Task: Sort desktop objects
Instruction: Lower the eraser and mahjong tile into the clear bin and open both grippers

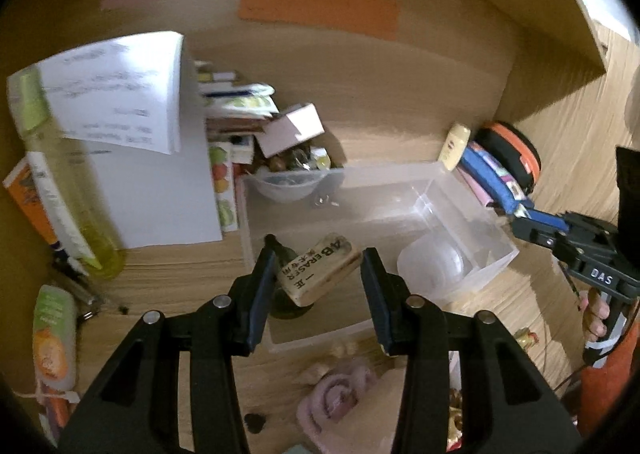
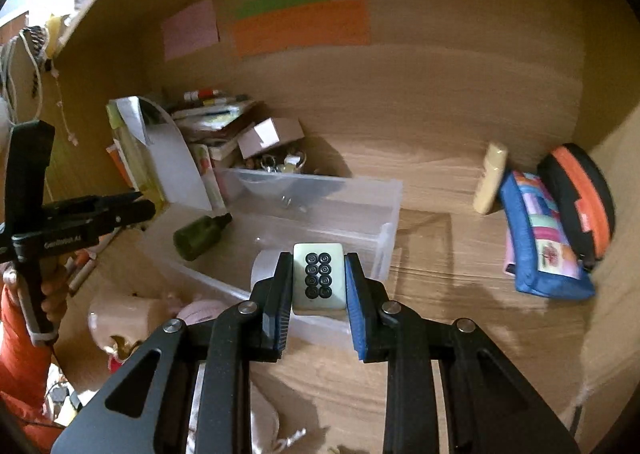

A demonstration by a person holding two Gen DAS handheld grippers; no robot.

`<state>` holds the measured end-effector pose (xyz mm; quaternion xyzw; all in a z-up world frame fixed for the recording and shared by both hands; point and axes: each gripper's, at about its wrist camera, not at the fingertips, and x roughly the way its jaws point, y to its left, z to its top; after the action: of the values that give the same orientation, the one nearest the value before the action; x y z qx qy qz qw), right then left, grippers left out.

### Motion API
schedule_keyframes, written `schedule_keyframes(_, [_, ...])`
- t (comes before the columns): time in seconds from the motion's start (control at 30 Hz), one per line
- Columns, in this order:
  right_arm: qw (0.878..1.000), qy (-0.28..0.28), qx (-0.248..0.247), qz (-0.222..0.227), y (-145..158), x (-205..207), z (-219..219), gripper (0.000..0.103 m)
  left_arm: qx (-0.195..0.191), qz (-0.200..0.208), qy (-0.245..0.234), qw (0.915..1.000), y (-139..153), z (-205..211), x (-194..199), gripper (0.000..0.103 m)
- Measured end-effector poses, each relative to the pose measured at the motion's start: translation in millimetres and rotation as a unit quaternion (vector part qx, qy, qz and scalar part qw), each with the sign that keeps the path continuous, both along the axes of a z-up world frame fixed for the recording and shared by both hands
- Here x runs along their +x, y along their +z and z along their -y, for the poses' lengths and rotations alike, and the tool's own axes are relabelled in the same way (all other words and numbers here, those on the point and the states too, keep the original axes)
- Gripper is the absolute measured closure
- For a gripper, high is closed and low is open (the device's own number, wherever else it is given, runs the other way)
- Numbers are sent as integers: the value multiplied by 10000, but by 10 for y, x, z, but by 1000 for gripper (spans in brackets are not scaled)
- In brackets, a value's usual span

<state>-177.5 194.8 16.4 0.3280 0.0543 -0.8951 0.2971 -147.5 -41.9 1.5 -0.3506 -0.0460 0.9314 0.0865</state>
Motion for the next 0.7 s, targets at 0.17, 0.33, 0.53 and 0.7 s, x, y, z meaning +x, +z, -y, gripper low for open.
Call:
schedule_keyframes(0.17, [9996,21,157,234,-170,-221,146,81,-63,362,-224,9991,-146,-145,-219,60])
schedule_keyframes(0.33, [9986,-4,333,404,-291,-397,228,81,-157,632,-421,9970,-254,-283,-392,60])
schedule_keyframes(0.53, [9965,120,634,535,-398,-508,357,81,-204,998,-637,9928,-332,-347,-538,60])
schedule_keyframes(0.7, [9932,298,976,562,-442,-555,504,81,-286,1255,-673,9894,-396,-351,-588,60])
